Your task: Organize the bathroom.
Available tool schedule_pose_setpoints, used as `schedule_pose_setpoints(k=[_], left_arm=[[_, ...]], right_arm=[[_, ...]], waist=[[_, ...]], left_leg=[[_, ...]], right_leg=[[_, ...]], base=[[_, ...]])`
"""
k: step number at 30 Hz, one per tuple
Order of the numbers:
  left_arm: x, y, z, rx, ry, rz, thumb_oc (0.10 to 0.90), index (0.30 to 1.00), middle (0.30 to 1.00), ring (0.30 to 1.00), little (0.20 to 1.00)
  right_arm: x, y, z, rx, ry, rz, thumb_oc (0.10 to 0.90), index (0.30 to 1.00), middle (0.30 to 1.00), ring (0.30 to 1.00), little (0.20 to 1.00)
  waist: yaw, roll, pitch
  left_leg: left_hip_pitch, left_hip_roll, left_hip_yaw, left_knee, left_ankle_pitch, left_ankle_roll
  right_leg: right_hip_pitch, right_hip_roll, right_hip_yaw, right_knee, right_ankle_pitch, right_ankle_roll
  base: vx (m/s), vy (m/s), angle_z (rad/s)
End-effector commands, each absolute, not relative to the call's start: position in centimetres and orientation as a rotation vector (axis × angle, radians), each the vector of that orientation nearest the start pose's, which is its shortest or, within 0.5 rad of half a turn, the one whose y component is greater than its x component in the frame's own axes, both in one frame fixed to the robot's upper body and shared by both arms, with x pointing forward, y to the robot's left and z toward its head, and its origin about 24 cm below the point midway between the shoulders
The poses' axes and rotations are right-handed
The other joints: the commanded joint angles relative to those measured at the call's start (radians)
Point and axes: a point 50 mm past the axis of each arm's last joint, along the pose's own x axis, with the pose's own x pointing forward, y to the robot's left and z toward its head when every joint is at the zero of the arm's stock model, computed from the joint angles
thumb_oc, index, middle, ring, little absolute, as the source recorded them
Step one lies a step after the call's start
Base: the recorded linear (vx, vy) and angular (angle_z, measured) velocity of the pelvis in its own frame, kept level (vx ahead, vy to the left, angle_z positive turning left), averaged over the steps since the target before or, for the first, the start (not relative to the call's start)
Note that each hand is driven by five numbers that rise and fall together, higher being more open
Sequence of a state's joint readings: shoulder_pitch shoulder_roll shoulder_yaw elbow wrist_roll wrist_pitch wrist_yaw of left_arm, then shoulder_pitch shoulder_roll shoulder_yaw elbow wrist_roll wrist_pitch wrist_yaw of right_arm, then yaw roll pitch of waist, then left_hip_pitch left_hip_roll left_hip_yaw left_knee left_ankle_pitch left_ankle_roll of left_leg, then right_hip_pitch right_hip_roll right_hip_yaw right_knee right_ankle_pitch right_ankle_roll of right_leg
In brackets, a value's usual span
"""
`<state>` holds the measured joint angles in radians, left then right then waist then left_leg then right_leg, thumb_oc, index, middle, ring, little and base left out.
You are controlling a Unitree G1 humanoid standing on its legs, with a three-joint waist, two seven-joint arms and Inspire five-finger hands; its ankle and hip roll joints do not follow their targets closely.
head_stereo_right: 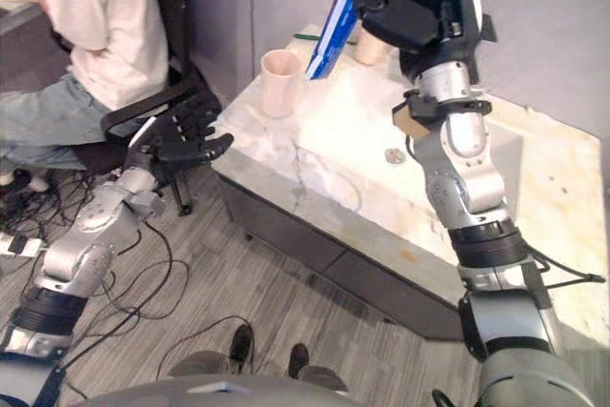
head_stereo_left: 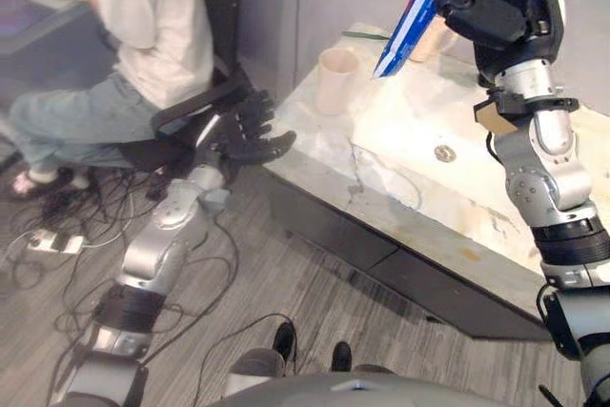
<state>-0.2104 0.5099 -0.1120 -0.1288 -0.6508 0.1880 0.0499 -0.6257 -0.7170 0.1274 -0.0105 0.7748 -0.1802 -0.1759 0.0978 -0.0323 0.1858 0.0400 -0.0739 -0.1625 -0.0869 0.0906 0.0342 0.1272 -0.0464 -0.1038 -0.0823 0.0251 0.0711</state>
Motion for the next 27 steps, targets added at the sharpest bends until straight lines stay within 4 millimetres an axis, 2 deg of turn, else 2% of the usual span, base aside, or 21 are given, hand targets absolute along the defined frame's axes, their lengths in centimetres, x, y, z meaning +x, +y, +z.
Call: schedule_pose_setpoints(k=[1, 2, 3, 5, 6, 9, 14, 24, 25, 27], left_arm=[[28.1, 19.0, 14.9, -0.071, -0.252, -0.202, 0.8, 0.9, 0.9, 0.9, 0.9], [28.0, 19.2, 14.7, -0.075, -0.248, -0.196, 0.8, 0.9, 0.9, 0.9, 0.9], [27.5, 20.6, 13.8, -0.099, -0.222, -0.122, 0.8, 0.9, 0.9, 0.9, 0.9], [26.9, 22.1, 12.6, -0.126, -0.178, -0.036, 0.8, 0.9, 0.9, 0.9, 0.9], [26.9, 22.1, 12.6, -0.126, -0.176, -0.036, 0.8, 0.9, 0.9, 0.9, 0.9], [25.9, 24.1, 10.2, -0.153, -0.104, 0.102, 0.8, 0.9, 0.9, 0.9, 0.9], [24.8, 25.0, 8.3, -0.194, -0.042, 0.184, 0.8, 0.9, 0.9, 0.9, 0.9], [23.5, 25.9, 6.5, -0.215, 0.03, 0.252, 0.8, 0.9, 0.9, 0.9, 0.9], [23.4, 26.0, 6.3, -0.223, 0.039, 0.261, 0.8, 0.9, 0.9, 0.9, 0.9], [23.4, 26.2, 6.0, -0.222, 0.049, 0.255, 0.8, 0.9, 0.9, 0.9, 0.9]], right_arm=[[27.9, -22.1, 34.6, 0.079, -1.106, 0.05, 0.4, 0.3, 0.3, 0.3, 0.3], [27.9, -22.2, 34.6, 0.075, -1.106, 0.047, 0.4, 0.3, 0.3, 0.3, 0.3], [27.9, -22.3, 34.6, 0.049, -1.1, 0.033, 0.4, 0.3, 0.3, 0.3, 0.3], [28.1, -22.4, 34.3, 0.007, -1.082, 0.021, 0.4, 0.3, 0.3, 0.3, 0.3], [28.2, -22.4, 34.3, 0.007, -1.081, 0.021, 0.4, 0.3, 0.3, 0.3, 0.3], [28.6, -22.1, 33.5, -0.033, -1.065, -0.01, 0.4, 0.3, 0.3, 0.3, 0.3], [29.4, -22.4, 32.8, -0.075, -1.021, -0.036, 0.4, 0.3, 0.3, 0.3, 0.3], [29.9, -23.3, 32.3, -0.117, -0.982, -0.082, 0.4, 0.3, 0.3, 0.3, 0.3], [29.9, -23.5, 32.4, -0.116, -0.981, -0.092, 0.4, 0.3, 0.3, 0.3, 0.3], [29.7, -23.9, 32.6, -0.144, -0.992, -0.117, 0.4, 0.3, 0.3, 0.3, 0.3]], waist=[[0.008, -0.026, -0.128], [0.008, -0.026, -0.128], [0.02, -0.029, -0.131], [0.031, -0.03, -0.132], [0.031, -0.03, -0.135], [0.051, -0.03, -0.131], [0.072, -0.034, -0.128], [0.086, -0.044, -0.11], [0.084, -0.046, -0.107], [0.076, -0.057, -0.089]], left_leg=[[0.03, -0.014, 0.097, 0.0, -0.072, -0.006], [0.029, -0.013, 0.096, 0.0, -0.071, -0.007], [0.029, -0.013, 0.097, 0.0, -0.068, -0.011], [0.028, -0.011, 0.095, 0.0, -0.064, -0.013], [0.032, -0.01, 0.093, 0.0, -0.073, -0.014], [0.036, -0.007, 0.091, 0.0, -0.067, -0.017], [0.036, -0.001, 0.091, 0.006, -0.062, -0.023], [0.023, -0.003, 0.096, 0.083, -0.092, -0.032], [0.014, -0.003, 0.106, 0.109, -0.098, -0.037], [-0.042, -0.001, 0.152, 0.262, -0.101, -0.054]], right_leg=[[-0.067, 0.022, -0.028, 0.03, 0.025, 0.037], [-0.066, 0.023, -0.029, 0.028, 0.027, 0.036], [-0.056, 0.024, -0.035, 0.019, 0.025, 0.033], [-0.046, 0.029, -0.041, 0.011, 0.022, 0.025], [-0.041, 0.03, -0.04, 0.008, 0.015, 0.026], [-0.023, 0.037, -0.053, -0.001, 0.006, 0.011], [-0.009, 0.038, -0.072, 0.0, -0.006, 0.002], [0.008, 0.042, -0.082, 0.003, -0.018, -0.015], [0.008, 0.042, -0.082, 0.005, -0.019, -0.018], [0.009, 0.034, -0.089, 0.018, -0.03, -0.031]], base=[[0.06, -0.092, 0.19], [0.08, -0.09, 0.26], [0.12, -0.06, 0.27], [0.13, -0.067, 0.2], [0.12, -0.06, 0.1], [0.14, -0.067, 0.1], [0.1, -0.05, 0.11], [0.08, -0.057, 0.11], [0.07, -0.054, 0.14], [0.06, -0.068, 0.19]])
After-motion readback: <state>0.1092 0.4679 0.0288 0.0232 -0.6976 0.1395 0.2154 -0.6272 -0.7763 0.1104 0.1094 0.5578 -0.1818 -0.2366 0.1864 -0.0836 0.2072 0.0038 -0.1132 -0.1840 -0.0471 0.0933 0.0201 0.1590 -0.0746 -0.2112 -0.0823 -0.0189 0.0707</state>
